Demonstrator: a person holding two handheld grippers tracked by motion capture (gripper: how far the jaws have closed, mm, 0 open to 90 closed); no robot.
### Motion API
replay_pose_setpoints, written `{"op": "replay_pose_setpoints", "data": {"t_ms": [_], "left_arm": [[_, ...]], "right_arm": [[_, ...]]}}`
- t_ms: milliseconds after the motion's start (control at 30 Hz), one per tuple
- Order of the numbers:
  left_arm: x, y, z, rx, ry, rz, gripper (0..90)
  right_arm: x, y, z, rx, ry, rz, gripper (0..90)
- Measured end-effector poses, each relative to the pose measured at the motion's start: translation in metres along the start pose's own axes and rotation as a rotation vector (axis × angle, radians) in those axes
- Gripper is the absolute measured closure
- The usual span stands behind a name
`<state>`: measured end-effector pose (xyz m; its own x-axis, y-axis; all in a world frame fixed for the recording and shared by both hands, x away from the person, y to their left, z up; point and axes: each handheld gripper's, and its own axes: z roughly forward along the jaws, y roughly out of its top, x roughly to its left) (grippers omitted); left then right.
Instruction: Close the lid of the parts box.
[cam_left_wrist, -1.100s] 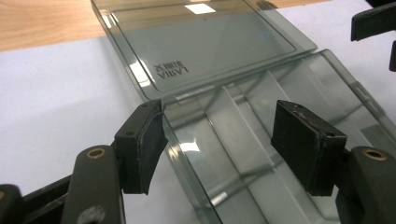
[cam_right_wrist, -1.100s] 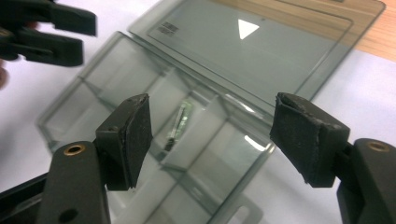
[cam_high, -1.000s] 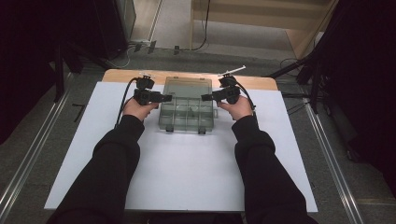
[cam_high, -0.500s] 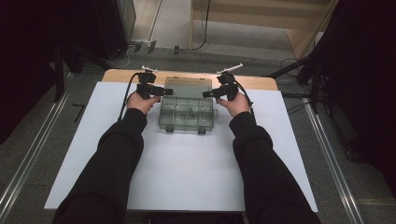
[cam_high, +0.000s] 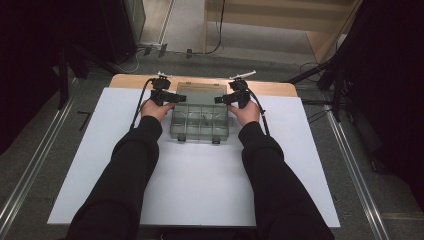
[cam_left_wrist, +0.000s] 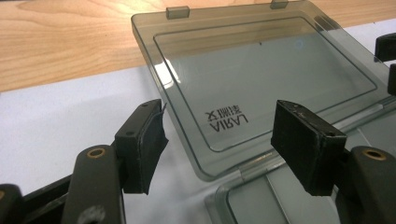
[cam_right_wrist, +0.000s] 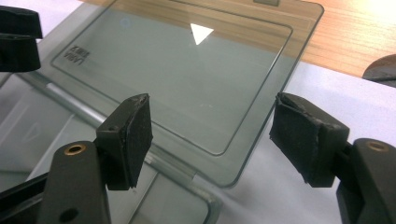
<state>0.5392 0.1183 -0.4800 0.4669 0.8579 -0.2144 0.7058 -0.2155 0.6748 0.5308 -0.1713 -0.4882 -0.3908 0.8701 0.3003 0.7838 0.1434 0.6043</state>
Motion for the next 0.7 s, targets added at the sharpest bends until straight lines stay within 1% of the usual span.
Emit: {"op": "replay_pose_setpoints", "data": {"t_ms": [67,167,233,300,333,433,533,633,700], "left_arm": [[0.0,0.0,0.003,0.005,0.003,0.002,34.0],[-0.002,-0.002,0.009,0.02,0.03,0.026,34.0],[-0.003,-0.003,0.011,0.015,0.041,0.032,34.0],[-0.002,-0.003,0.014,0.012,0.029,0.02,34.0],[-0.001,-0.004,0.016,0.012,0.02,0.006,34.0],[0.001,-0.004,0.018,0.006,0.004,-0.02,34.0],[0.002,-0.005,0.02,0.001,-0.007,-0.039,33.9],[0.004,-0.006,0.022,-0.002,-0.015,-0.056,33.9],[0.004,-0.006,0.022,-0.002,-0.016,-0.06,33.9]], "right_arm": [[0.0,0.0,0.003,-0.004,0.008,0.014,29.2],[-0.001,0.0,0.005,-0.016,-0.005,0.038,29.2],[-0.001,0.0,0.006,-0.02,-0.017,0.043,29.1],[-0.001,0.0,0.008,-0.013,-0.017,0.057,29.1],[-0.001,0.0,0.009,-0.011,-0.018,0.06,29.1],[-0.002,-0.001,0.012,0.006,-0.042,0.06,29.0],[-0.003,-0.002,0.015,0.023,-0.048,0.059,28.1],[-0.004,-0.003,0.016,0.028,-0.035,0.071,28.2],[-0.004,-0.003,0.017,0.031,-0.028,0.07,28.9]]}}
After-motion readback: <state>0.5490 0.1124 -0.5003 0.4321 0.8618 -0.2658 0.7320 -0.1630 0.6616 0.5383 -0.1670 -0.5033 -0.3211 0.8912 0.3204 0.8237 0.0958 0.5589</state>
